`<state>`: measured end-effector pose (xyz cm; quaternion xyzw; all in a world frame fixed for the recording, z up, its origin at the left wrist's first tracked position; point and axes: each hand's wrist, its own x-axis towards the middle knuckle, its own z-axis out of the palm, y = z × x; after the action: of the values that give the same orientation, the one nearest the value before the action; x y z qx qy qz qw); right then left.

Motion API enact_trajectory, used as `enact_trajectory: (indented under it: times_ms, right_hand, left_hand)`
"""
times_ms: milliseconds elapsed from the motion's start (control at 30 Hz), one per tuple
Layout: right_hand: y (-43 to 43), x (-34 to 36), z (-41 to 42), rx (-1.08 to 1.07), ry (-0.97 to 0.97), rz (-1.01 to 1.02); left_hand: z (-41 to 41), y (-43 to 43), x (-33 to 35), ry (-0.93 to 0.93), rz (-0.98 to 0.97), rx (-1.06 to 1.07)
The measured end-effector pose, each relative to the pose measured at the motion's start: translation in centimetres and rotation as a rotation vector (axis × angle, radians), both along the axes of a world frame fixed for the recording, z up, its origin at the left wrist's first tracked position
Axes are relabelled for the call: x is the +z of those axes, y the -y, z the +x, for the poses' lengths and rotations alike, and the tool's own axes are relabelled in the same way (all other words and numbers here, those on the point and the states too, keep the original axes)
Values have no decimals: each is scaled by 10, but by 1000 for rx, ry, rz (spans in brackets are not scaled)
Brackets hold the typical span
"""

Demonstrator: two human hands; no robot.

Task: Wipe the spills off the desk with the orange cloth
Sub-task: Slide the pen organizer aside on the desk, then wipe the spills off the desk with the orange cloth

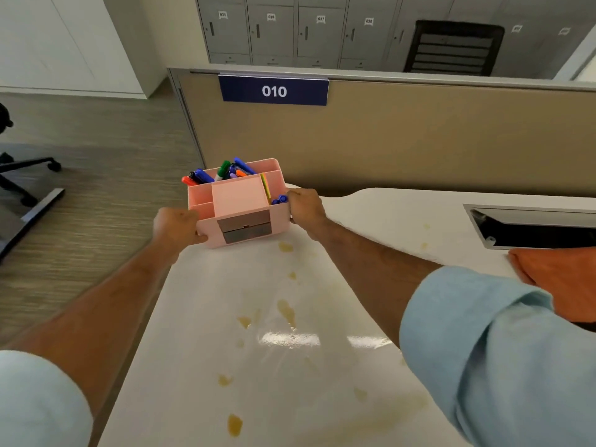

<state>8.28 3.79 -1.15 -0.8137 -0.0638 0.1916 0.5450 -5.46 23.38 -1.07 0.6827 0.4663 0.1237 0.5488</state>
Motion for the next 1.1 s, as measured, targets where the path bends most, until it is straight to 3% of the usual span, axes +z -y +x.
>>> enact_trajectory:
  times_ms: [300,467,533,633,767,933,1100]
  right_hand:
    - [-15,-6,9,30,-60,46]
    - [-7,-4,7,174,-82,64]
    - [7,-6,3,203,-20,53]
    - [53,-14,-8,85,152,60]
    - [150,-25,-26,-67,348,60]
    - [298,-31,-29,-238,434,-204]
    - [408,-17,-23,-369,472,-400]
  left_hand:
    - [7,-7,1,-4,-6,-13]
    - [5,-4,-2,22,-54,1]
    - [0,0,-2,4,-12,-1]
    - [-16,17,2,26,183,28]
    - [-55,55,-9,250,283,130]
    - [-102,119,-21,157,245,-253]
    - [-118,191,-7,23,255,-503]
